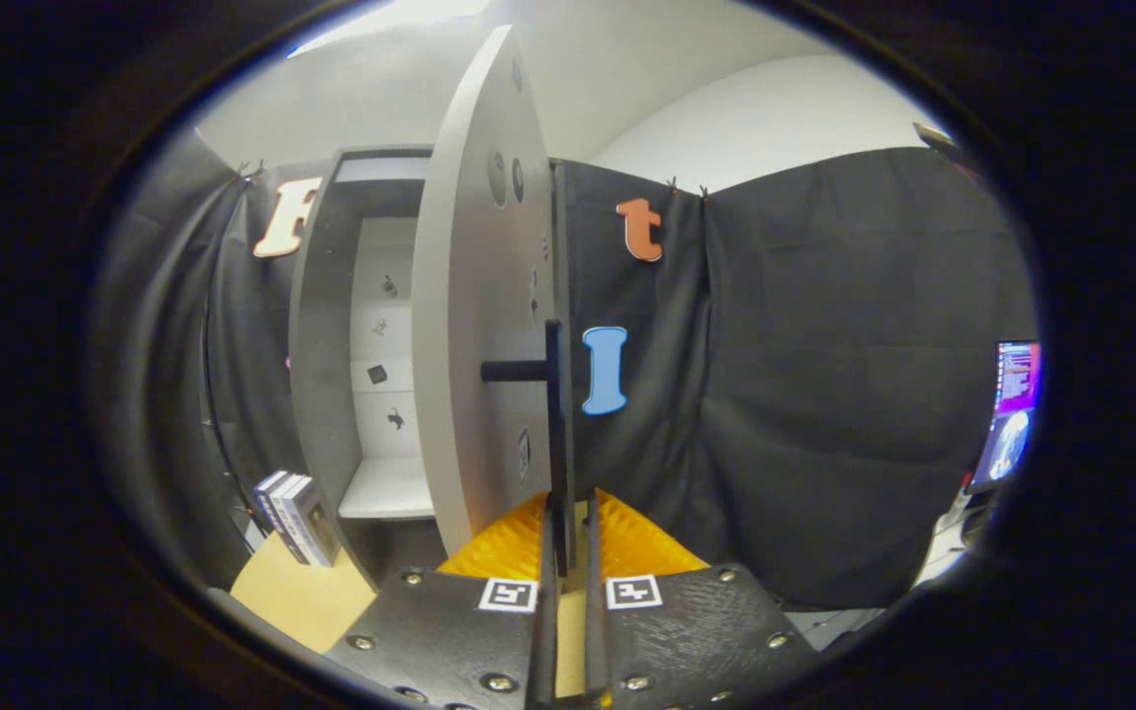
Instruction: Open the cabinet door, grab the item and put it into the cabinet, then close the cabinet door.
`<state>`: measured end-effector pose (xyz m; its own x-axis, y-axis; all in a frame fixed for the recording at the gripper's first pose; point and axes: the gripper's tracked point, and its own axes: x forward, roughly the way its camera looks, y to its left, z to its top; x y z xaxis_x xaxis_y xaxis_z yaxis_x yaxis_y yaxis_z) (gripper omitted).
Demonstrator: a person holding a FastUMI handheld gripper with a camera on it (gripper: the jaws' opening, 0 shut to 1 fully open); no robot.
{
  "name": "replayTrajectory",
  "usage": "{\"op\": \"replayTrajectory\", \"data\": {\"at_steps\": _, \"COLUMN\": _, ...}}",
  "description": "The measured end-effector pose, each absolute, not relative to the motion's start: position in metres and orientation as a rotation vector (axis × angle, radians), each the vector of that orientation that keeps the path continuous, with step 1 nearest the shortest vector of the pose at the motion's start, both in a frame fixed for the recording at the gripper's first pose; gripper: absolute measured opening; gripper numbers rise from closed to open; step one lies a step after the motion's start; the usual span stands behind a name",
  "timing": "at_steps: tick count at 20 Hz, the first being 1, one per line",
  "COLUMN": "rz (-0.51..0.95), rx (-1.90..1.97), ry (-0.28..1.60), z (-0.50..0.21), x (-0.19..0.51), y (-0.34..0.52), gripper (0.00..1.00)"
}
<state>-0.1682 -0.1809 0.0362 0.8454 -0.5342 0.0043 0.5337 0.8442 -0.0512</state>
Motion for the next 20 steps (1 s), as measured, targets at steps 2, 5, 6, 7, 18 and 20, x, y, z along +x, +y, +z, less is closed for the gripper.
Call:
{"op": "replayTrajectory", "data": {"at_steps": 2, "rz": -0.585, "rx": -0.056, "ry": 0.002, "z": 0.037, "x": -0.178, "y": -0.195, "gripper": 0.11}}
{"op": "replayTrajectory", "data": {"at_steps": 5, "rz": -0.606, "rx": -0.043, "ry": -0.017, "z": 0.041, "x": -0.189, "y": -0.22, "gripper": 0.11}}
{"op": "replayTrajectory", "data": {"at_steps": 6, "rz": -0.595, "rx": -0.04, "ry": -0.015, "z": 0.041, "x": -0.189, "y": -0.222, "gripper": 0.1}}
{"op": "replayTrajectory", "data": {"at_steps": 7, "rz": -0.589, "rx": -0.045, "ry": -0.02, "z": 0.04, "x": -0.187, "y": -0.222, "gripper": 0.09}}
{"op": "replayTrajectory", "data": {"at_steps": 18, "rz": -0.635, "rx": -0.007, "ry": -0.045, "z": 0.042, "x": -0.221, "y": -0.262, "gripper": 0.09}}
{"op": "replayTrajectory", "data": {"at_steps": 20, "rz": -0.68, "rx": -0.021, "ry": -0.052, "z": 0.044, "x": -0.233, "y": -0.272, "gripper": 0.06}}
